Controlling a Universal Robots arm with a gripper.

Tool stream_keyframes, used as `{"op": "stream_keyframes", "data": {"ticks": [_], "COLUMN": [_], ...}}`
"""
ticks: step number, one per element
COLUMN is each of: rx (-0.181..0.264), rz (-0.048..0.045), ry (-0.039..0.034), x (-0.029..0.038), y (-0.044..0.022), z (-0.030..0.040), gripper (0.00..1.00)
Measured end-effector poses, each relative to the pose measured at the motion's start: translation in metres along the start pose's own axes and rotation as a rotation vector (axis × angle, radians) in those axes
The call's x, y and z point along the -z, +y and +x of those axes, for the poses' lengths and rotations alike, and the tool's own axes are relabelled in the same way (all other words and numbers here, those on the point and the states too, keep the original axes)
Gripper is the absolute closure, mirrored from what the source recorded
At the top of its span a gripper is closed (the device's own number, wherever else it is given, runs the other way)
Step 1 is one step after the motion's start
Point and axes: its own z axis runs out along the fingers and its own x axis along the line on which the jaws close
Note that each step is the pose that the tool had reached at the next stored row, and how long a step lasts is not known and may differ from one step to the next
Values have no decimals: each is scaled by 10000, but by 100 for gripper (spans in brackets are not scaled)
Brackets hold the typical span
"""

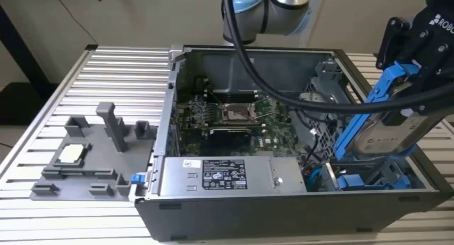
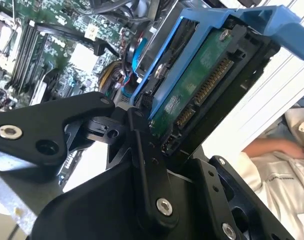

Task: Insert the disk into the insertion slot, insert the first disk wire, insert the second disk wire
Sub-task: 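Insert the disk into the insertion slot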

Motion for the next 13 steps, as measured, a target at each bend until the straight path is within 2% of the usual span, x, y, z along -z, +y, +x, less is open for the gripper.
{"op": "stream_keyframes", "data": {"ticks": [4, 13], "rx": [0, -3], "rz": [1, -53], "ry": [-35, -37], "x": [-68, -163], "y": [-23, -80], "z": [2, 19], "gripper": [67, 67]}}
